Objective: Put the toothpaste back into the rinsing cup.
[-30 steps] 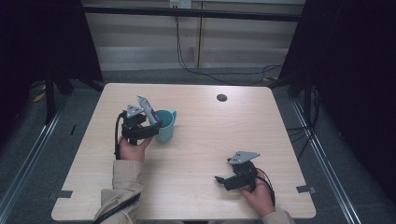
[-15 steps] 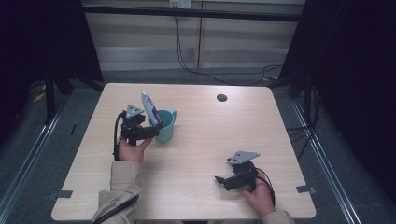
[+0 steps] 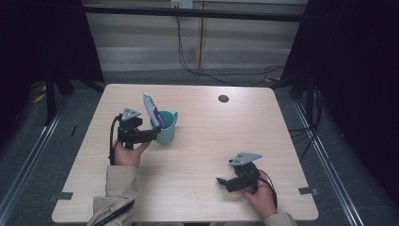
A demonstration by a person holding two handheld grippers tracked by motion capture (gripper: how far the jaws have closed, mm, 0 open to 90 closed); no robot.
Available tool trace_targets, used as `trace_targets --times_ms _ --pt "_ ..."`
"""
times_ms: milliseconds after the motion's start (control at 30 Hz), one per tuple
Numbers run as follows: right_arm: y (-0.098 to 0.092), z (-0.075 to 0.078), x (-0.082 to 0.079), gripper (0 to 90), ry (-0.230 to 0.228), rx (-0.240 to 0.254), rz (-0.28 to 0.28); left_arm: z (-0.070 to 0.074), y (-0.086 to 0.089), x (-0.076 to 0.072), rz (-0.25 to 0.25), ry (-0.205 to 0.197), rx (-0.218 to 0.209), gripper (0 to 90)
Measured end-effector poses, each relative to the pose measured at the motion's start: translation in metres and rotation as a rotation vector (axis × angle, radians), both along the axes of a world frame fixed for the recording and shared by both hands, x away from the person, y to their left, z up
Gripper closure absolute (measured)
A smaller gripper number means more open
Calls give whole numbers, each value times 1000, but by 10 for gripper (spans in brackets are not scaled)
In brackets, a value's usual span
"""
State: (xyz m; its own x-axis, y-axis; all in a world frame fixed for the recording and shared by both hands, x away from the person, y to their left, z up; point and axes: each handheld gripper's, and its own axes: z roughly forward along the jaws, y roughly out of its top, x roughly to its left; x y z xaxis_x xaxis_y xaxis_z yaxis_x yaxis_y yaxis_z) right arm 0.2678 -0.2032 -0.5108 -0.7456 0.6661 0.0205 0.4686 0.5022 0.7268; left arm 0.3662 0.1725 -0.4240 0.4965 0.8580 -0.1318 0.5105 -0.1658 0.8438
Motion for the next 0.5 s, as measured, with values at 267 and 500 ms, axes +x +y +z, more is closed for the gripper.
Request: trace_targets --times_ms 267,500 --pt "0 0 0 130 0 0 0 -7 5 -5 -29 29 29 167" --pt "0 0 0 130 0 0 0 -11 9 -8 -33 31 47 160"
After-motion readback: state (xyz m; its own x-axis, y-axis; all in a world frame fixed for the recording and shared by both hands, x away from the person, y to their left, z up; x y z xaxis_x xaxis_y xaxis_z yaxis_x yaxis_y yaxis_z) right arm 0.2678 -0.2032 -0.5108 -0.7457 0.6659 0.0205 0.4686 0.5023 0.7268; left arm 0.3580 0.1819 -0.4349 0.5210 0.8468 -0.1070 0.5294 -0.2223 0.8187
